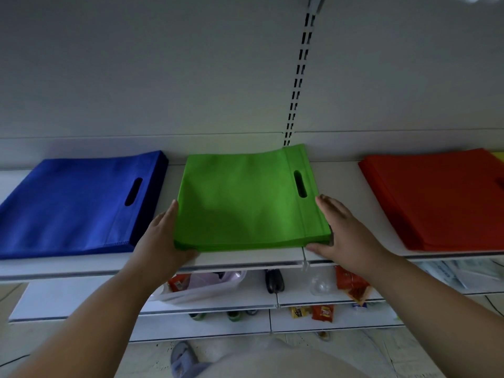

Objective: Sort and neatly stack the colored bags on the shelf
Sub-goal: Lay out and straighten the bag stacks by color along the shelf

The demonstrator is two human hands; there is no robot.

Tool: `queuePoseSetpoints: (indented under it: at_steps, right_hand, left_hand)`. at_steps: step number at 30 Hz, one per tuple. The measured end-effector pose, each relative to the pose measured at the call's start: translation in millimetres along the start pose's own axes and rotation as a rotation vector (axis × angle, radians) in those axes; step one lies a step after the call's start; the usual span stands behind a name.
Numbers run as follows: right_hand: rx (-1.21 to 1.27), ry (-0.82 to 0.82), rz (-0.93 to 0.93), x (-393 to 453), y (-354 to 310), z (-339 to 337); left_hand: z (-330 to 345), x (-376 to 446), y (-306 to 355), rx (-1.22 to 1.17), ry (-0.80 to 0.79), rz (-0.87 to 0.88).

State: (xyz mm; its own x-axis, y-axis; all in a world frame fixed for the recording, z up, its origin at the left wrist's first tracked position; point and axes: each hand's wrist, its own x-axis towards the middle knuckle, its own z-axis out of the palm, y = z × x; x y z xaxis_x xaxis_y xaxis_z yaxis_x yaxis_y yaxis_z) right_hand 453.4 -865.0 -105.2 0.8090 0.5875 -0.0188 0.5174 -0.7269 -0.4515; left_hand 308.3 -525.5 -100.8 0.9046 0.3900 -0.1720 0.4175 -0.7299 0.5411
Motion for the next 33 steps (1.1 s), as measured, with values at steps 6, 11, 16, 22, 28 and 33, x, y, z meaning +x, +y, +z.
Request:
queuePoseSetpoints:
  at_steps: [6,11,16,22,28,33]
  right_hand:
    - [-0.088,-0.001,-0.017,-4,-6,-1]
    - [-0.262,0.007,-0.012,-4,-16,-4]
    - [-0.457,0.071,-0.102,2,-45,5]
    - [-0.335,0.119,-0.135,23,-117,53]
    - [-0.392,0.343,-0.014,25,-95,40]
    - [-0.335,0.400,0.153,1,-41,21]
  left_hand:
    - [-3,-5,7,-0.457,-0.082,-0.156]
    - [-18,1,22,-1.113,-0.164,-0.486]
    - [-31,12,43,-1.248,-0.236,-0.640]
    - [-29,17,53,-1.430,-0.197,-0.630]
    - [-28,20,42,-1.450,-0.144,-0.564]
    - [-16,16,30,-1.331,-0.142,-0.629]
